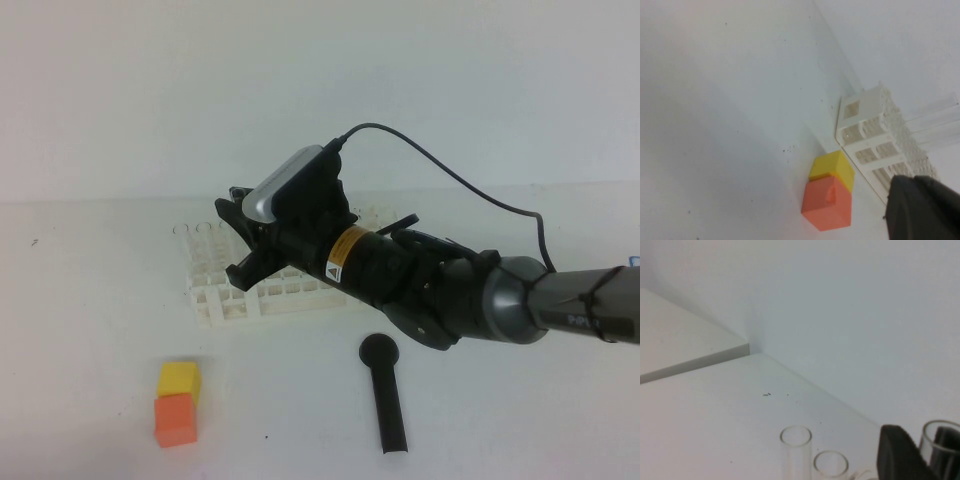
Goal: Place the test tubes
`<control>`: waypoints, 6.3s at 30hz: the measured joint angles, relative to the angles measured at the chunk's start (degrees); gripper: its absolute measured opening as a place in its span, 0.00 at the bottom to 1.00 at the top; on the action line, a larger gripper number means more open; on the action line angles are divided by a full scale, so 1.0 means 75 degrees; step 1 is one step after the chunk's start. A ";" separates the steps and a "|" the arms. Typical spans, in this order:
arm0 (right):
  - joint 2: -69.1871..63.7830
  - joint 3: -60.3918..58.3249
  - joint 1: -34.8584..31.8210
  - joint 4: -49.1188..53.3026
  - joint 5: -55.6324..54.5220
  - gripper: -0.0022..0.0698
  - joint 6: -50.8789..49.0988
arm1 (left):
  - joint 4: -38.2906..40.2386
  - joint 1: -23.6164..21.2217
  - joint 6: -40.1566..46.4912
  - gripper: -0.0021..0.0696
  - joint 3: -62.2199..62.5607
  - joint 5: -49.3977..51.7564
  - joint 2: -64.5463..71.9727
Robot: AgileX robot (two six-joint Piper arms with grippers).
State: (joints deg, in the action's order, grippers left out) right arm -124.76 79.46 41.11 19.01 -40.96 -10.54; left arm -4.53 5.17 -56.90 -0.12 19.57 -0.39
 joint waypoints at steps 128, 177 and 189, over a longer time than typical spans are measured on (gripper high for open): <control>1.6727 -1.0826 -0.5769 -0.1469 0.5383 0.03 0.1184 | -0.0617 0.0000 0.1028 0.03 0.0000 0.0031 0.0012; 1.6727 -1.0770 -0.5769 -0.1746 0.8178 0.03 0.2090 | -0.0635 0.0000 0.1160 0.03 0.0000 0.0031 0.0012; 1.6727 -1.0770 -0.5769 -0.1733 0.8180 0.03 0.2090 | -0.0709 0.0000 0.3346 0.03 0.0000 0.0031 0.0012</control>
State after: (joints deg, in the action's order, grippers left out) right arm 0.69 -1.31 -2.15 6.01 20.39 5.14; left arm -9.84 5.17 -31.81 -0.12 19.81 -0.30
